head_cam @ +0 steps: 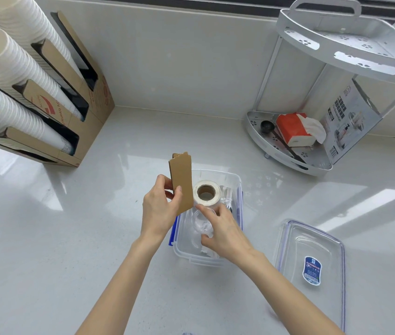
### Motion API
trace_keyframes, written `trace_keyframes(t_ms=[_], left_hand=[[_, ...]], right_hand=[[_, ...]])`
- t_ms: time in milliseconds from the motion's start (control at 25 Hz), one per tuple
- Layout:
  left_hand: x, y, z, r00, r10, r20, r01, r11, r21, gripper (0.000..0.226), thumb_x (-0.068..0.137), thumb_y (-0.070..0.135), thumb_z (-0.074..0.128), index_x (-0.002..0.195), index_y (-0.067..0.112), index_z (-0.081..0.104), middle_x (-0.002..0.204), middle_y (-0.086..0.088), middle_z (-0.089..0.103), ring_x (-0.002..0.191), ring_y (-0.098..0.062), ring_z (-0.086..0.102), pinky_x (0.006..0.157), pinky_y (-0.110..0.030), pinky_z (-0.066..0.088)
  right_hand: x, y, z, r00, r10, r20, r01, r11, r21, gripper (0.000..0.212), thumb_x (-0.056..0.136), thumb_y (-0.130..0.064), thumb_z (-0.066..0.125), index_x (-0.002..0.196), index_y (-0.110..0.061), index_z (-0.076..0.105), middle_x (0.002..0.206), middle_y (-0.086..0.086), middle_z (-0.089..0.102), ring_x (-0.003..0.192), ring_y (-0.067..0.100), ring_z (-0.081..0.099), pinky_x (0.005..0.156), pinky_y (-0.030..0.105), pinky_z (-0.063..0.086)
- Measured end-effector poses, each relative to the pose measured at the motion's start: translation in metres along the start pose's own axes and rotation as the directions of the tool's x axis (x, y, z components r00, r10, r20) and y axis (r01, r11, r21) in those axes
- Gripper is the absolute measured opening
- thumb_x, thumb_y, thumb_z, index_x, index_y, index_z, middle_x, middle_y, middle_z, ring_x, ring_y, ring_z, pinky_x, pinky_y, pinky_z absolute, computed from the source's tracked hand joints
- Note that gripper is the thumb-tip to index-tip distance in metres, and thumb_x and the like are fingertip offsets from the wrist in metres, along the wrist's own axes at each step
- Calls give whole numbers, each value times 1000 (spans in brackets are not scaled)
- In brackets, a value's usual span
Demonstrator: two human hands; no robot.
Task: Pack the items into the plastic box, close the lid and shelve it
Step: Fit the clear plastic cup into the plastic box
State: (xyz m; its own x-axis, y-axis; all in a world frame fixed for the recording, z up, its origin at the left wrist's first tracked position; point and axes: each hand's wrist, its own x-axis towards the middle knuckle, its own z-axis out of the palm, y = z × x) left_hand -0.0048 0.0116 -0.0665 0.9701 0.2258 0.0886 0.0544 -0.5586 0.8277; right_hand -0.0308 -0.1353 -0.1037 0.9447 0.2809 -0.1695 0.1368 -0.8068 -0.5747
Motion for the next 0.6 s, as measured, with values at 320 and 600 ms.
trace_keyframes(t_ms=[320,600], left_hand=[[-3,-3,-2,1000,9,7,-9,1000,-11,10,86,20,52,83,16,44,87,1,58,73,-17,55,53,-12,35],[-4,-3,-4,1000,15,5,-14,999,-30,8,85,19,53,85,18,45,87,2,58,73,-17,55,56,-18,41]], right_hand=[[3,6,-10,979,202,23,-202,954,223,76,76,-35,58,142,-27,21,117,3,38,108,17,43,91,26,37],[7,0,2,949,269,165,-304,922,241,64,75,-53,57,126,-17,41,117,3,57,104,16,51,84,29,42]])
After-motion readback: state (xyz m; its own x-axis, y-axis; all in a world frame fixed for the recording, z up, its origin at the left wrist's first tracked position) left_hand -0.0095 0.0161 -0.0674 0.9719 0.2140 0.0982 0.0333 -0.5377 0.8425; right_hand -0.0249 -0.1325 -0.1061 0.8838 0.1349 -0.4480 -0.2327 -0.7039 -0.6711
